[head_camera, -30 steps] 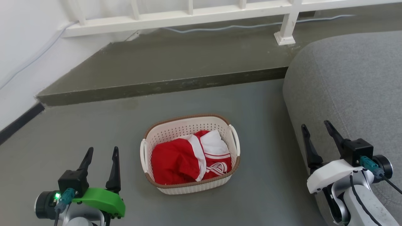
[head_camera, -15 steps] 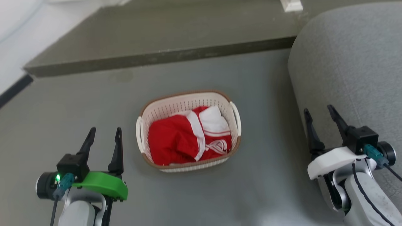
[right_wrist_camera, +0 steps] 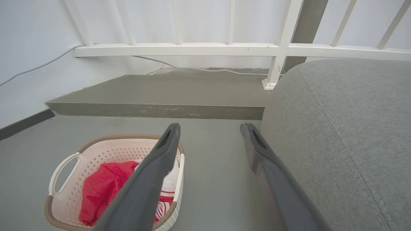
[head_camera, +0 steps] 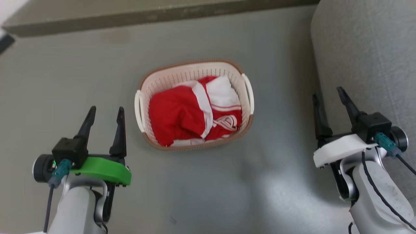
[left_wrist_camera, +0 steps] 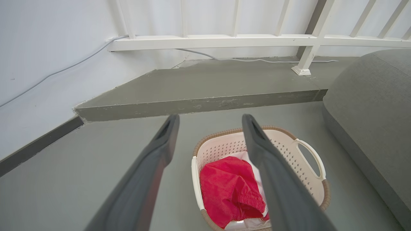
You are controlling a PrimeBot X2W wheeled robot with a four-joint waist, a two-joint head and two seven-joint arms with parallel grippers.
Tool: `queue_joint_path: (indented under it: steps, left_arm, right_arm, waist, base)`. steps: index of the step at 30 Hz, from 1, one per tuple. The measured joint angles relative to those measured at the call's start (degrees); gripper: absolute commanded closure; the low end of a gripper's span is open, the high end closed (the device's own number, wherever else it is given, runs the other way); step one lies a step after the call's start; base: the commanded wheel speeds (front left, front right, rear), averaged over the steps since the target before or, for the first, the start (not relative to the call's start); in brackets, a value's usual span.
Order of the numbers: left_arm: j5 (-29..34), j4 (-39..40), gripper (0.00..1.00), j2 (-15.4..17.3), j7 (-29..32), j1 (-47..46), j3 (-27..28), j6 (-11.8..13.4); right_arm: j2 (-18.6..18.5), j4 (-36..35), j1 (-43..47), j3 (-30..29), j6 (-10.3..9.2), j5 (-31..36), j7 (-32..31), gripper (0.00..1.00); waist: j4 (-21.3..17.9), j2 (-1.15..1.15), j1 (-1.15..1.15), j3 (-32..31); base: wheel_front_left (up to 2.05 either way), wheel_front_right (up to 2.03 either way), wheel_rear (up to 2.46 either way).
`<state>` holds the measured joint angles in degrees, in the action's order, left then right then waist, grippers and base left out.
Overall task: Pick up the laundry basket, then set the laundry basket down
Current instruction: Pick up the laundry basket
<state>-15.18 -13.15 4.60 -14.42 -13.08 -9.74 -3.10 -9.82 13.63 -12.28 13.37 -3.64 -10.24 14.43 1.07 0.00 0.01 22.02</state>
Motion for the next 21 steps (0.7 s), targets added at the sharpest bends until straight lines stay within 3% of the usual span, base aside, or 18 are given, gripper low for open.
queue_joint_path:
  steps: [21]
  left_arm:
    - [0.0, -0.3, 0.0, -0.2, 0.0, -9.8, 0.6, -1.5]
  right_arm:
    - [1.7, -1.3, -8.7, 0.0, -0.52, 1.4, 0.0, 0.0]
  waist:
    - [-0.4, 0.0, 0.01, 16.4]
  base:
    - [0.0, 0.0, 0.0]
